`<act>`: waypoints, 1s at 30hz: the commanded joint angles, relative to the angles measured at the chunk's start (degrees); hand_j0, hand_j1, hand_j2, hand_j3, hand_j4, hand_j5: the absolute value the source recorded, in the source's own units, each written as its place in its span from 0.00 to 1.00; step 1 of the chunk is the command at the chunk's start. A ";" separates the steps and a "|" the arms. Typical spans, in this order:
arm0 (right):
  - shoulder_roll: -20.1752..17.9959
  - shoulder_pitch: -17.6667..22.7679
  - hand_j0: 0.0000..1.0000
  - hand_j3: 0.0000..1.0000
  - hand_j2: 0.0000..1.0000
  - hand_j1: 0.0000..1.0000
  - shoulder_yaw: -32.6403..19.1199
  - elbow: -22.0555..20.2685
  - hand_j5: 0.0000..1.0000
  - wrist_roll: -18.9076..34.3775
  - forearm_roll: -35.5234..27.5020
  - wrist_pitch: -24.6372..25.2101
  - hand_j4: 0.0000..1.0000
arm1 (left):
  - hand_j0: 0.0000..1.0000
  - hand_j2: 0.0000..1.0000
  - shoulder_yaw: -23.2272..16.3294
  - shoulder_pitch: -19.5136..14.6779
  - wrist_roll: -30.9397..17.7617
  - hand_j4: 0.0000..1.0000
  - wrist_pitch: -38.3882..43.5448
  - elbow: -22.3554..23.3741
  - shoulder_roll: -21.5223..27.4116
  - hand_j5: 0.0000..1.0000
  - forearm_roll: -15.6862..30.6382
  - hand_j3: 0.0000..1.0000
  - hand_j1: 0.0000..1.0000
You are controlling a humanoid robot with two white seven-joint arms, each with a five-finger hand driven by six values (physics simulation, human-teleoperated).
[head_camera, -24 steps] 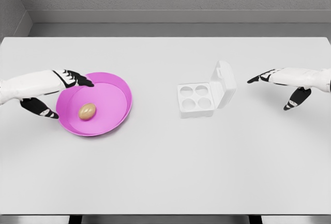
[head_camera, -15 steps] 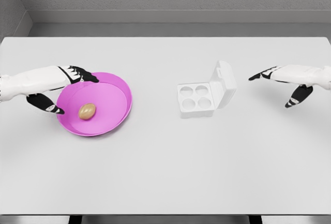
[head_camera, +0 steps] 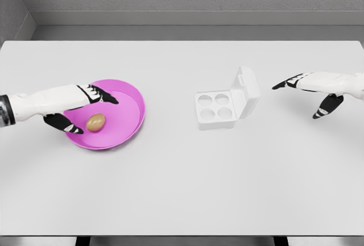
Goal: Pack egg into the box and close the box lid
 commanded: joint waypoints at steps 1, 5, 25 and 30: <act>0.19 0.00 1.00 1.00 1.00 1.00 -0.04 0.07 1.00 -0.02 -0.25 0.05 1.00 | 0.94 0.94 0.07 0.00 0.02 0.94 0.17 -0.10 -0.11 0.94 0.21 0.94 0.94; 0.37 0.09 1.00 1.00 1.00 1.00 -0.04 0.07 1.00 -0.02 -0.25 0.05 1.00 | 0.94 0.94 0.07 0.09 0.11 0.94 0.17 0.17 -0.11 0.94 0.21 0.94 0.94; 0.28 1.23 1.00 1.00 1.00 1.00 -0.13 0.16 1.00 -0.02 -0.25 0.05 1.00 | 0.97 0.97 0.07 -0.09 0.37 0.97 0.17 5.53 -3.01 0.97 0.12 0.97 0.97; 0.72 1.06 1.00 1.00 1.00 1.00 -0.13 0.16 1.00 -0.02 -0.25 0.05 1.00 | 0.97 0.97 0.07 -0.17 0.37 0.97 0.17 6.14 -3.62 0.97 -0.67 0.97 0.97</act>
